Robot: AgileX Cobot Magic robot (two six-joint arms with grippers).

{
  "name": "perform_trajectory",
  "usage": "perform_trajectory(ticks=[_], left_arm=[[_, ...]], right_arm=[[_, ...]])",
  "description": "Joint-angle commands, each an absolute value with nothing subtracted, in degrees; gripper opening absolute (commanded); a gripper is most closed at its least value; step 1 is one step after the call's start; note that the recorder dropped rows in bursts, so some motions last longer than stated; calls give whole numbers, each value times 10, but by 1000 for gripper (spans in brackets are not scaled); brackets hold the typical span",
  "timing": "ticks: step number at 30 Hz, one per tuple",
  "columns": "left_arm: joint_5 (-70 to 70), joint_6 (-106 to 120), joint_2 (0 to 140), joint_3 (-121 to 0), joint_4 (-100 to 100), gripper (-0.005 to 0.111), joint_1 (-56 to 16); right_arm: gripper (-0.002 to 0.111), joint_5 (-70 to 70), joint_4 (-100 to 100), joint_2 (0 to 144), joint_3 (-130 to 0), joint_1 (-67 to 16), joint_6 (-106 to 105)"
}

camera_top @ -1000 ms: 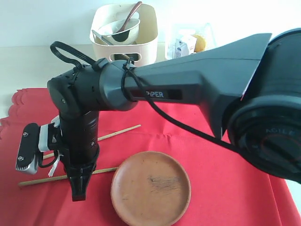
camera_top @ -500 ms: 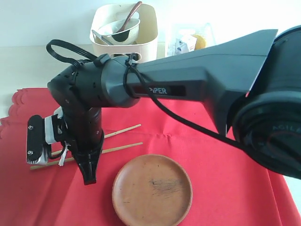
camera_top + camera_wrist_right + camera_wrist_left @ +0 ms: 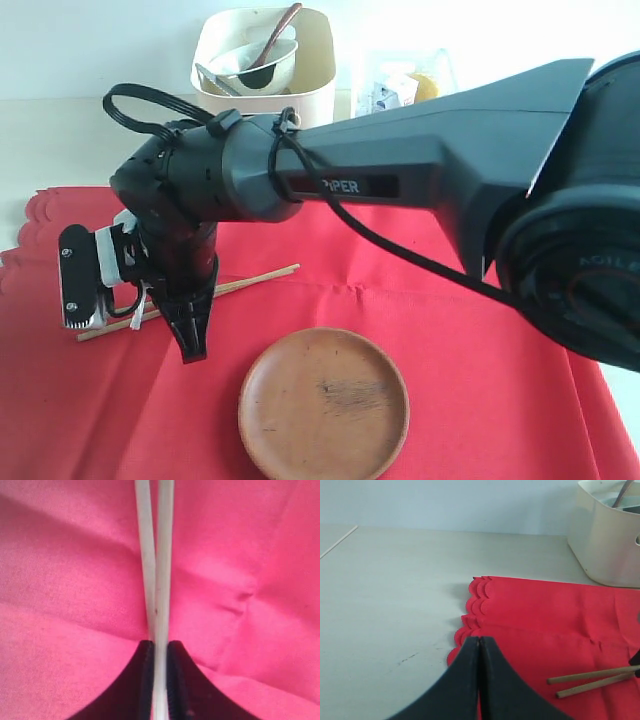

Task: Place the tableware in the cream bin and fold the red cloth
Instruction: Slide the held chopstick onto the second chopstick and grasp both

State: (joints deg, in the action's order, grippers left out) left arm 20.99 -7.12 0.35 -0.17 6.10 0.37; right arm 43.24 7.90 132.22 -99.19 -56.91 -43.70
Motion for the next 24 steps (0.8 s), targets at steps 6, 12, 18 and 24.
perform_trajectory(ticks=[6,12,18,24], left_arm=[[206,-71,0,0,62,0,0],[206,-71,0,0,62,0,0],[206,-71,0,0,62,0,0],[206,-71,0,0,62,0,0]], right_arm=[[18,424,76,1328,-991,-566,-433],[34,422,59,1328,-991,-566,-434],[37,415,49,1329,-991,-566,-434],[34,425,34,1353,-991,-566,-434]])
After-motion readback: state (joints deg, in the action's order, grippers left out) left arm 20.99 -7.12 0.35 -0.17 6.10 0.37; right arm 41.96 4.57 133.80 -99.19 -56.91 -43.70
